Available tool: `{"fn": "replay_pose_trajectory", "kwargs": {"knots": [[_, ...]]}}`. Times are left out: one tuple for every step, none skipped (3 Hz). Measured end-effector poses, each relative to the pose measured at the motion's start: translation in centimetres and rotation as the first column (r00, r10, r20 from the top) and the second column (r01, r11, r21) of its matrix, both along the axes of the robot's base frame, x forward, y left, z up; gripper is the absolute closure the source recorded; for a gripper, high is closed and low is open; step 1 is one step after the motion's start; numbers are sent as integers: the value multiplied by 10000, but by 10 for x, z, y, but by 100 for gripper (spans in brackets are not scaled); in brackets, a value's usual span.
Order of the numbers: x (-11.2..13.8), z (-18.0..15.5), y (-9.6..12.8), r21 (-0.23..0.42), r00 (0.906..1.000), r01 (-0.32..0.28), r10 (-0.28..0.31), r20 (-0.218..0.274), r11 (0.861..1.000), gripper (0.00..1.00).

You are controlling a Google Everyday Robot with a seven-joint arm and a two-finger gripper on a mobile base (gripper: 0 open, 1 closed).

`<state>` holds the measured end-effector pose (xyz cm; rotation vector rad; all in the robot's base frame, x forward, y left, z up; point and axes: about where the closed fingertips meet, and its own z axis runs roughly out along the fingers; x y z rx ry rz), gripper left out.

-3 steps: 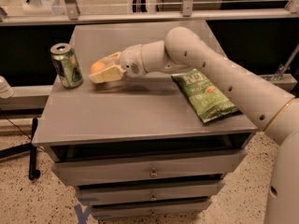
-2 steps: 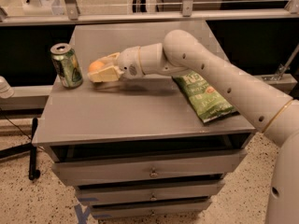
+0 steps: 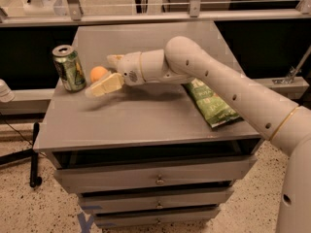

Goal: Move orange near green can

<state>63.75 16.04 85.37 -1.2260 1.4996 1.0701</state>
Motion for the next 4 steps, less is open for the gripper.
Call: {"fn": "replay_pose_trajectory", "kwargs": {"knots": [[-1,0,1,31,10000,-15,15,-15,10000,0],[3,4,-8,-51,9997,130,-129,218,9999,0],[23,26,-57,-491,9885,857,-787,1293,9951,0],[45,58,-120,-615,9545,1864,-1659,2477,9805,0]]}}
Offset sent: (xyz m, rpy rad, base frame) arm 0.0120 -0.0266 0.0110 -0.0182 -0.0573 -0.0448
